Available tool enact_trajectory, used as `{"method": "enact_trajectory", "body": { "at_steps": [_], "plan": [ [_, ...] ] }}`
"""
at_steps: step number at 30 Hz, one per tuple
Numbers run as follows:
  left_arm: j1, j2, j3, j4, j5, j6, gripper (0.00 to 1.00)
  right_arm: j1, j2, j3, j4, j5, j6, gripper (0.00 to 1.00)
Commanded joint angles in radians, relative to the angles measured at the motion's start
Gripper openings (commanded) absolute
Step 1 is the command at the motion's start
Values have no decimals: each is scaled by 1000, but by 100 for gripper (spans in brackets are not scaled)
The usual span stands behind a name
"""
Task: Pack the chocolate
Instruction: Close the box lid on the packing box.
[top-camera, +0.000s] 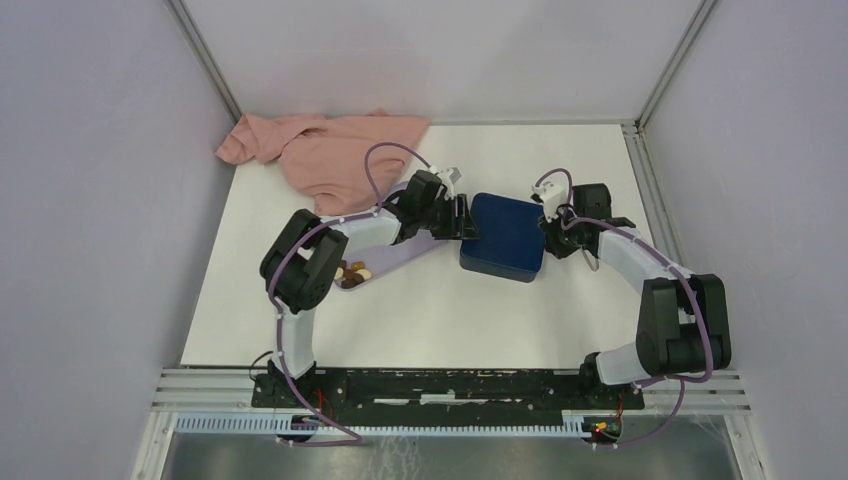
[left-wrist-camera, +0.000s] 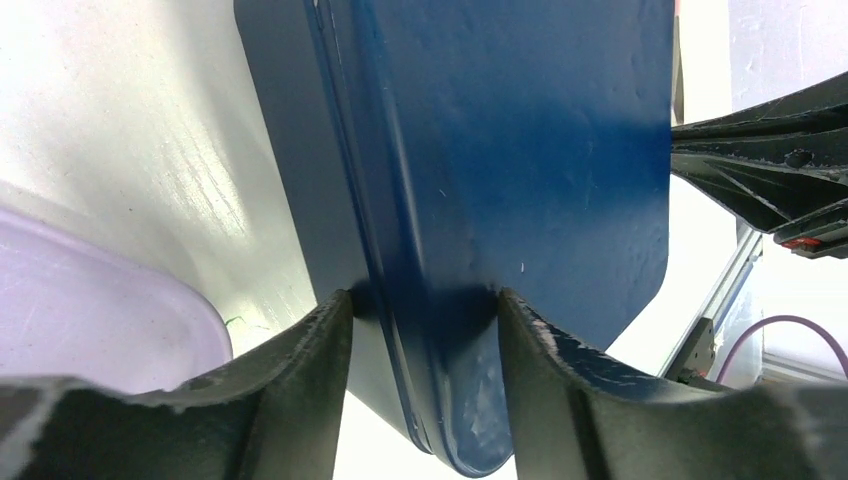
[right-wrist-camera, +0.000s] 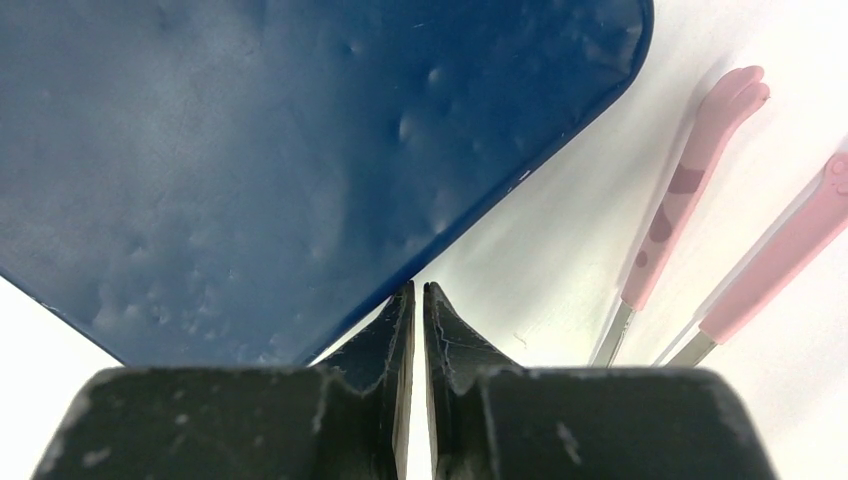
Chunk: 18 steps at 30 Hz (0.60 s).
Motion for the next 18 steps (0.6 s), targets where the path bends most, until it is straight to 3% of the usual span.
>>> {"method": "enact_trajectory", "body": {
  "at_steps": [1,7,18],
  "plan": [
    [-30,-25,8,18,42,-21,55,14,-2,32,30,-37,13,12],
    [-34,-44,-30,27,13,-51,46,13,-10,34,27,-34,-8,13],
    [-34,-51,-44,-14,-40,-75,46,-115,-146,-14,27,-27,-119,19]
  ]
}}
